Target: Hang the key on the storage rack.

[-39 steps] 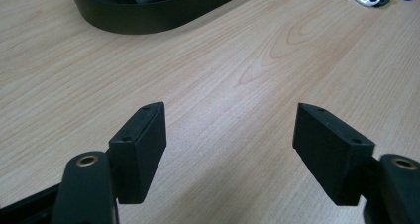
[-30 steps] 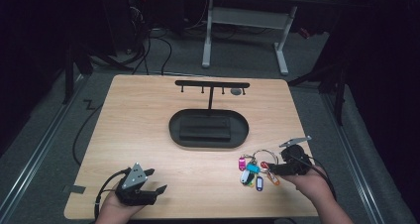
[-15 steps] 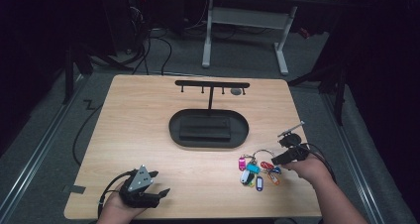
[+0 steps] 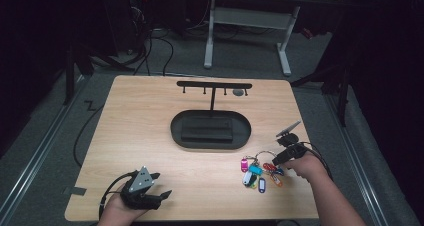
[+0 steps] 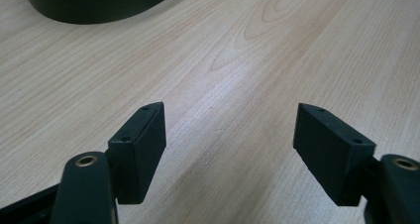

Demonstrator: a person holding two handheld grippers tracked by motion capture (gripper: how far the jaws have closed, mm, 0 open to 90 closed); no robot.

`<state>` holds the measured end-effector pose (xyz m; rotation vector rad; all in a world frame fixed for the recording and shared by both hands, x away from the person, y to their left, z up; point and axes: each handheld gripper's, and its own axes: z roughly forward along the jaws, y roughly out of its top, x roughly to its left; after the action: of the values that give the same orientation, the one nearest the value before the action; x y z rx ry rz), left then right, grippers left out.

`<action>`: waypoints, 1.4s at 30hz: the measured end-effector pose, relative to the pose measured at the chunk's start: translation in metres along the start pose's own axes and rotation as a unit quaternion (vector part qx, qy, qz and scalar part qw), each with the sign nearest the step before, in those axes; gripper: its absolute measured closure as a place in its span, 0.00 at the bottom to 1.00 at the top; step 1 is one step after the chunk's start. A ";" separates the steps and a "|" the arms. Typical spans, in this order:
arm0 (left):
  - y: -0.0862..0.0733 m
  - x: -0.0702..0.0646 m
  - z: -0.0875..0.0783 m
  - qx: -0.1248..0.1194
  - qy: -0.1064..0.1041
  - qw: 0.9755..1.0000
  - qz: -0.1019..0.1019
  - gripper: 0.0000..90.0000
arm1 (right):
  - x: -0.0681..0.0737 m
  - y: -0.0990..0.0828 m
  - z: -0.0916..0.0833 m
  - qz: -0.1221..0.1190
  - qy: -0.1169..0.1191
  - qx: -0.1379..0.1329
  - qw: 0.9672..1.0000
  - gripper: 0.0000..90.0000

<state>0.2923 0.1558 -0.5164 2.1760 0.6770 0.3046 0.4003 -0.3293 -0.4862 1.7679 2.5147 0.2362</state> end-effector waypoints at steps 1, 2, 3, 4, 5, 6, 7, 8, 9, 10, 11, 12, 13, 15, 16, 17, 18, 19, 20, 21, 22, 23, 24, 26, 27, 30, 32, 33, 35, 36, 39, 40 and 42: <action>0.000 0.000 0.001 0.002 0.000 1.000 0.001 0.32 | 0.000 0.000 0.001 0.001 0.000 0.003 1.000 0.63; 0.000 0.000 0.001 0.002 0.001 1.000 0.002 0.32 | 0.001 0.001 0.001 0.002 0.002 0.008 1.000 0.65; 0.000 0.000 0.001 0.001 0.001 1.000 0.002 0.32 | 0.002 0.001 0.002 0.001 -0.001 0.010 1.000 0.66; 0.000 0.000 0.001 0.001 0.001 1.000 0.002 0.32 | 0.002 0.002 0.002 -0.002 -0.004 0.012 1.000 0.67; 0.000 0.000 0.000 -0.001 -0.001 1.000 0.001 0.32 | 0.003 0.003 0.002 0.002 -0.004 0.014 1.000 0.69; 0.000 0.000 0.000 -0.001 -0.001 1.000 0.002 0.32 | 0.004 0.003 0.002 0.002 -0.002 0.015 1.000 0.71; 0.000 0.000 0.000 0.001 0.000 1.000 0.004 0.32 | 0.005 0.003 0.002 0.000 -0.004 0.017 1.000 0.73; 0.000 0.000 0.001 0.001 0.000 1.000 0.005 0.32 | 0.006 0.003 0.002 -0.004 -0.008 0.018 1.000 0.77; 0.000 -0.001 0.001 0.002 -0.001 1.000 0.006 0.32 | 0.007 0.004 0.002 -0.007 -0.006 0.023 1.000 0.83; 0.000 -0.001 0.001 0.002 -0.001 1.000 0.006 0.32 | 0.008 0.003 0.002 -0.011 0.002 0.026 1.000 0.83; 0.000 -0.001 0.001 0.002 -0.001 1.000 0.008 0.33 | 0.009 0.003 0.001 -0.015 0.007 0.029 0.999 0.91; 0.000 -0.001 0.001 0.004 -0.002 1.000 0.009 0.32 | 0.010 0.003 0.001 -0.020 0.014 0.033 0.999 0.96; -0.001 -0.001 0.001 0.003 -0.002 1.000 0.010 0.33 | 0.013 0.003 0.000 -0.026 0.017 0.032 0.999 0.95; -0.001 0.000 0.001 0.004 -0.002 1.000 0.011 0.33 | 0.017 0.003 -0.004 -0.037 0.019 0.031 0.999 0.96; -0.001 0.000 0.001 0.004 -0.002 1.000 0.011 0.33 | 0.017 0.003 -0.004 -0.037 0.019 0.031 0.999 0.96; -0.001 0.000 0.001 0.004 -0.002 1.000 0.009 0.33 | 0.022 0.004 -0.013 -0.047 0.015 0.022 0.999 0.97; -0.001 0.000 0.001 0.004 -0.002 1.000 0.009 0.33 | 0.024 0.004 -0.018 -0.051 0.014 0.017 0.998 0.97; -0.001 0.000 0.001 0.004 -0.001 1.000 0.010 0.33 | 0.026 0.005 -0.023 -0.056 0.012 0.011 0.998 0.97; -0.001 0.000 0.001 0.004 -0.001 1.000 0.010 0.33 | 0.026 0.005 -0.023 -0.056 0.012 0.011 0.998 0.97; -0.001 0.000 0.000 0.003 -0.001 1.000 0.010 0.33 | 0.030 0.005 -0.035 -0.069 0.007 0.000 0.998 0.97; -0.001 0.000 0.000 0.003 -0.001 1.000 0.010 0.33 | 0.032 0.006 -0.040 -0.075 0.005 -0.004 0.997 0.97; -0.001 -0.001 0.000 0.002 -0.001 1.000 0.011 0.33 | 0.034 0.006 -0.047 -0.081 0.007 -0.006 0.997 0.97; -0.001 -0.001 0.000 0.002 -0.001 1.000 0.011 0.33 | 0.036 0.006 -0.052 -0.085 0.005 -0.011 0.996 0.97; -0.001 -0.001 0.000 0.002 -0.001 1.000 0.012 0.33 | 0.040 0.006 -0.063 -0.098 0.004 -0.015 0.995 0.97; -0.001 -0.001 0.000 0.002 -0.001 1.000 0.012 0.33 | 0.041 0.005 -0.067 -0.102 0.002 -0.016 0.995 0.97; -0.001 -0.001 0.000 0.002 -0.001 1.000 0.013 0.33 | 0.044 0.005 -0.076 -0.107 -0.005 -0.022 0.994 0.97; -0.001 -0.001 -0.001 -0.001 0.000 1.000 0.013 0.33 | 0.046 0.003 -0.088 -0.109 -0.008 -0.027 0.994 0.97; -0.001 -0.001 -0.001 0.000 0.001 1.000 0.013 0.34 | 0.047 0.003 -0.091 -0.111 -0.010 -0.026 0.993 0.97; -0.001 -0.001 0.000 0.000 0.000 1.000 0.013 0.34 | 0.047 0.002 -0.098 -0.113 -0.013 -0.028 0.993 0.98; -0.001 -0.001 0.000 0.000 0.000 1.000 0.012 0.34 | 0.048 0.002 -0.102 -0.114 -0.014 -0.030 0.993 0.98; -0.001 -0.001 0.000 0.000 0.000 1.000 0.013 0.34 | 0.049 0.002 -0.114 -0.119 -0.015 -0.033 0.992 0.98; -0.001 -0.001 0.000 0.000 -0.001 1.000 0.013 0.34 | 0.050 0.003 -0.118 -0.121 -0.016 -0.034 0.992 0.98; -0.001 -0.001 0.000 -0.001 -0.001 1.000 0.013 0.34 | 0.052 0.003 -0.127 -0.124 -0.016 -0.039 0.991 0.98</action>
<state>0.2914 0.1562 -0.5168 2.1849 0.6490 0.3167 0.3686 -0.2913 -0.3584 1.4033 2.6279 0.2851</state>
